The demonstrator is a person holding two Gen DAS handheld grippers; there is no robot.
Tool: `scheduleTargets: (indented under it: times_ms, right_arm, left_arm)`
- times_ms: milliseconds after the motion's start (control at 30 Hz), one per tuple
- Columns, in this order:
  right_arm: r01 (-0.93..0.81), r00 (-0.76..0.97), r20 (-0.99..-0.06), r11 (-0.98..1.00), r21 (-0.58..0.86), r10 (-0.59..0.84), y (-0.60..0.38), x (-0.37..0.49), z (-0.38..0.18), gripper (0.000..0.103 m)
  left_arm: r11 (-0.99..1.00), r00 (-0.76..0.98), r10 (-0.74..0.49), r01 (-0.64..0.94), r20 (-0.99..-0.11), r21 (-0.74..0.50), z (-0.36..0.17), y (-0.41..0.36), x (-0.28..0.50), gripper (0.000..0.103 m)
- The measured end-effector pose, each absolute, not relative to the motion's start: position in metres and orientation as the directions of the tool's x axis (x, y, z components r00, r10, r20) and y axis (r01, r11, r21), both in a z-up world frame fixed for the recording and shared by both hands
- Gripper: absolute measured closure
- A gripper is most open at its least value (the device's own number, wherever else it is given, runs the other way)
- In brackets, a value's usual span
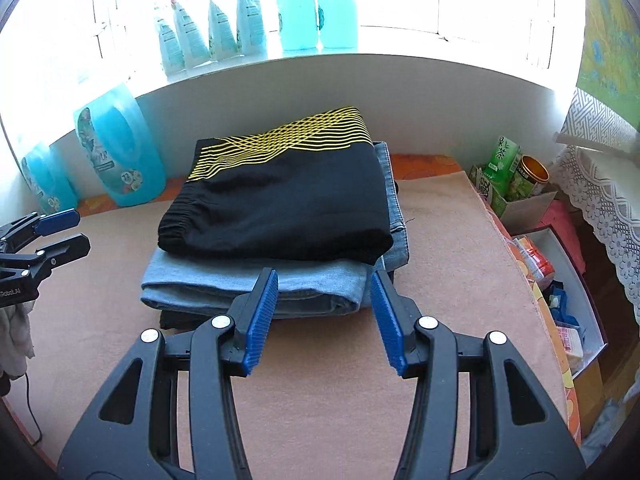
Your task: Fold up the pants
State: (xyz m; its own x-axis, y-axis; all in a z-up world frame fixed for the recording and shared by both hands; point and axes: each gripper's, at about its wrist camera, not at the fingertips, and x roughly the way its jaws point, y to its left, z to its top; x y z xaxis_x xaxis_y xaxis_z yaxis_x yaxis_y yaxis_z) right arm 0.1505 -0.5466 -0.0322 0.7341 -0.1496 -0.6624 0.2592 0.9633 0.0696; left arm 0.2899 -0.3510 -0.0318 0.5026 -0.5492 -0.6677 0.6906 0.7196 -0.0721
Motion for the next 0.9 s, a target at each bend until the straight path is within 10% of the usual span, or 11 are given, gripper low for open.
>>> scheduleTargets:
  times_ms: [900]
  right_arm:
    - [0.329, 0.841, -0.463, 0.944, 0.027, -0.280, -0.397, -0.032, 0.016, 0.008]
  left_arm:
    - [0.668, 0.536, -0.699, 0.726, -0.474, -0.163, 0.014, -0.217, 0.115, 0.025]
